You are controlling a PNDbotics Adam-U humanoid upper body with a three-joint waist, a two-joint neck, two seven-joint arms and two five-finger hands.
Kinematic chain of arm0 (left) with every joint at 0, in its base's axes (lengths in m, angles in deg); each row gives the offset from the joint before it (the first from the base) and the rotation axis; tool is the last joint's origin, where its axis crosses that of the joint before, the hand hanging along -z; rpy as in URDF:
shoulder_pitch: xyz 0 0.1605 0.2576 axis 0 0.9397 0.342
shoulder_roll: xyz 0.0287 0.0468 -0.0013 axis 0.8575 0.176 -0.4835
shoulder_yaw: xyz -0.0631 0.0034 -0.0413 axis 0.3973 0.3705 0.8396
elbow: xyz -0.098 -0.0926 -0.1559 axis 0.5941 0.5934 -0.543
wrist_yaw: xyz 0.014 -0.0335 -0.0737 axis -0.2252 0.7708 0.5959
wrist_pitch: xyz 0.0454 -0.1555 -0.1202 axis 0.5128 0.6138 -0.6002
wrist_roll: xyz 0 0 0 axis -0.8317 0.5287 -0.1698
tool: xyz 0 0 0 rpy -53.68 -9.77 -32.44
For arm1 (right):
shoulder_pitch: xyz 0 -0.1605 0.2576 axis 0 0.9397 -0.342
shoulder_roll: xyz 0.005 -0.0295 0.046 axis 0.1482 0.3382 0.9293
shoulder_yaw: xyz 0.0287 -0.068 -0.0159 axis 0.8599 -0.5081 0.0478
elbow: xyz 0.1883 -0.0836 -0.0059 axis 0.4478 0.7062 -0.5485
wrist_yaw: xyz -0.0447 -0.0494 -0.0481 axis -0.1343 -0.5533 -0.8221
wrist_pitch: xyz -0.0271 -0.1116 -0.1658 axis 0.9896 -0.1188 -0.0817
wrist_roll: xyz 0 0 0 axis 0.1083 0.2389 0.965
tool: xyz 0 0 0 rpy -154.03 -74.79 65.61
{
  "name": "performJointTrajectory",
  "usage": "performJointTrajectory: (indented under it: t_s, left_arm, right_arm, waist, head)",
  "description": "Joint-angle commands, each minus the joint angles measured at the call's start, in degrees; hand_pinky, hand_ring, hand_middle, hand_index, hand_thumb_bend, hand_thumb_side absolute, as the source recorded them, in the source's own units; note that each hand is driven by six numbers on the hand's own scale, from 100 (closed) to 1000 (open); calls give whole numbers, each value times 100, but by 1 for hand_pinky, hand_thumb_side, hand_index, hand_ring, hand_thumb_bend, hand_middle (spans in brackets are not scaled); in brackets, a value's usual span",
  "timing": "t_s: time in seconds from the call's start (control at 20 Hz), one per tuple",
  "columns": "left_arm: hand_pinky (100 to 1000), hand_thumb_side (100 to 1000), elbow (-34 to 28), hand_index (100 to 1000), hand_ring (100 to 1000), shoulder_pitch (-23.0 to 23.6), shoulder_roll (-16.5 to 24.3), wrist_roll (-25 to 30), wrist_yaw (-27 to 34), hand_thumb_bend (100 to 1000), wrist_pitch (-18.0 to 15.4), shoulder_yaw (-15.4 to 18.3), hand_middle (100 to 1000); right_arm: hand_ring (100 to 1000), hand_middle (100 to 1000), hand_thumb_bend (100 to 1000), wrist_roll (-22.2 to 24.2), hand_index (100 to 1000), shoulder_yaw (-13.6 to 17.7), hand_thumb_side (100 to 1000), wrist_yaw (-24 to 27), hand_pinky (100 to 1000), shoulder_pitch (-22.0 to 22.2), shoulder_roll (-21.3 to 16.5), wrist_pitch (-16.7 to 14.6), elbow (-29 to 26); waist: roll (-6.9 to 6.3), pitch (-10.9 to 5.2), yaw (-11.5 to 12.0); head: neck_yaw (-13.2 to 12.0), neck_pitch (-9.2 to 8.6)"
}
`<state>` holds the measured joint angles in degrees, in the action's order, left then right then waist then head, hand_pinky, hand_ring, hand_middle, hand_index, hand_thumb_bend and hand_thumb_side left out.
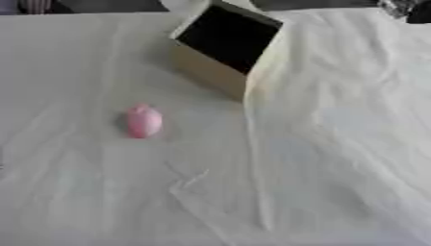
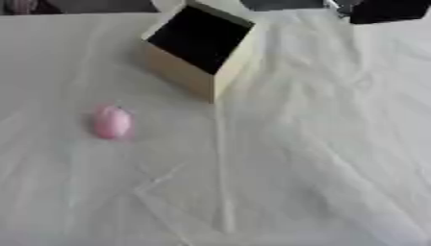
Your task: Pick up objects on the table and place them in the box.
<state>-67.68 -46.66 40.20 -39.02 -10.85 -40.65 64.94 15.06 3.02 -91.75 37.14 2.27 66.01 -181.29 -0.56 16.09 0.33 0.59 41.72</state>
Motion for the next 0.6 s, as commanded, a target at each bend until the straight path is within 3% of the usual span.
performJointTrajectory:
  t_s: [0.05,0.35,0.6]
  left_arm:
    - [604,697,-105,818,729,-67,142,-34,-8,100,-1,49,789]
    - [613,667,-105,830,734,-290,528,-24,-251,100,141,30,791]
    - [629,634,-105,850,740,-808,1476,368,-736,100,941,-279,787]
  right_arm:
    - [787,611,100,-205,824,184,718,119,882,-18,-76,0,-216]
    - [781,603,100,-491,820,280,714,220,881,129,-20,30,-407]
    - [771,593,100,-630,816,331,711,254,881,209,45,67,-507]
  waist:
    - [-4,-76,0]
    - [-44,-54,1]
    - [-102,-74,-24]
  head:
    - [-26,15]
    - [-44,46]
    - [-7,75]
